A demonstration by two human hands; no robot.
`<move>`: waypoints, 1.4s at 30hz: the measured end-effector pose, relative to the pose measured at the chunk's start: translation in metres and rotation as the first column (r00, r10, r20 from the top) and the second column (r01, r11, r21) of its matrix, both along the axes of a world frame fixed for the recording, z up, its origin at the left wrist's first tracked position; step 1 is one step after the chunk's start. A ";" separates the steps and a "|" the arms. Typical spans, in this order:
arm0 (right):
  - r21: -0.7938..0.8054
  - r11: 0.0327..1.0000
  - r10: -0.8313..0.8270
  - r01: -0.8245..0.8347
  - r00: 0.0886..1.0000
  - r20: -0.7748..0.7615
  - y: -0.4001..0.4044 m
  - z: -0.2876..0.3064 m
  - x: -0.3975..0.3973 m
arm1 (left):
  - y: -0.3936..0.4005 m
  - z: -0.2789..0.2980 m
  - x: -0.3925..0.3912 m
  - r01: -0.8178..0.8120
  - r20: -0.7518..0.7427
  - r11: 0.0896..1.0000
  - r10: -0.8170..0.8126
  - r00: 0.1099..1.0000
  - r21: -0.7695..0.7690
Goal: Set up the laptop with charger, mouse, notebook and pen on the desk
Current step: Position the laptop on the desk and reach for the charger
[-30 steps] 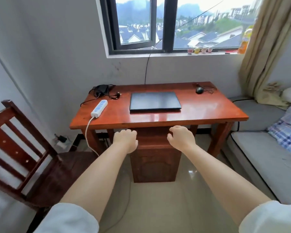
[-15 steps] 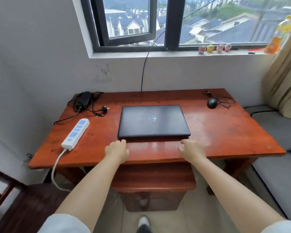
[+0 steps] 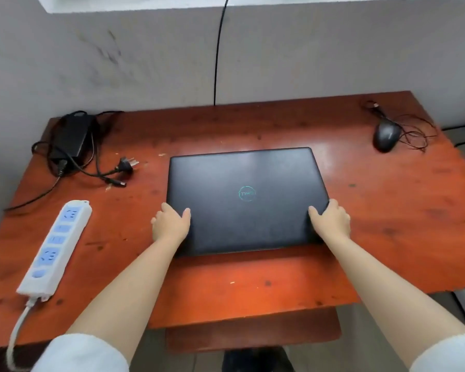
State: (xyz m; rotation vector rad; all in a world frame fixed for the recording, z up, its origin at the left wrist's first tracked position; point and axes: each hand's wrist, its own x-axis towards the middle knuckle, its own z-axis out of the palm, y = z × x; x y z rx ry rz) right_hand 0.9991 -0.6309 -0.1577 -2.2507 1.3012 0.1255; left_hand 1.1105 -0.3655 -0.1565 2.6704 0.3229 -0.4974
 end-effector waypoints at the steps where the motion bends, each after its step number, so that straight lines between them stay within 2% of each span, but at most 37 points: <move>1: 0.014 0.999 -0.036 0.036 0.999 0.027 -0.006 -0.003 0.011 | -0.003 -0.005 0.008 -0.060 0.004 0.998 0.060 0.998 -0.029; 5: 0.086 0.969 -0.235 0.232 0.972 0.026 -0.020 -0.014 0.040 | -0.012 -0.018 0.027 -0.272 -0.025 0.960 0.271 0.962 -0.062; 10: 0.021 0.965 -0.262 0.261 0.963 0.063 -0.028 -0.020 0.041 | -0.021 -0.022 0.025 -0.370 0.069 0.927 0.374 0.925 -0.063; 20: -0.046 0.951 -0.298 0.306 0.946 0.126 -0.061 -0.022 0.032 | -0.060 -0.027 0.020 -0.310 0.113 0.945 0.321 0.940 -0.109; 34: -0.133 0.984 -0.116 0.117 0.993 0.017 -0.060 -0.022 0.025 | -0.064 -0.023 0.013 -0.227 0.066 0.972 0.223 0.973 0.055; 36: -0.206 0.978 -0.039 0.043 0.999 0.025 -0.054 -0.022 0.021 | -0.067 -0.022 0.008 -0.174 0.118 0.981 0.163 0.980 0.090; 38: -0.313 0.943 0.134 -0.115 0.990 0.040 -0.043 -0.020 0.014 | -0.068 -0.023 -0.003 0.007 0.221 0.986 -0.045 0.974 0.167; 40: -0.380 0.867 0.362 -0.323 0.931 0.036 -0.024 -0.021 0.008 | -0.065 -0.028 -0.017 0.243 0.229 0.936 -0.302 0.925 0.254; 42: -0.390 0.778 0.536 -0.493 0.844 0.003 -0.001 -0.021 0.005 | -0.061 -0.034 -0.029 0.363 0.188 0.892 -0.419 0.889 0.270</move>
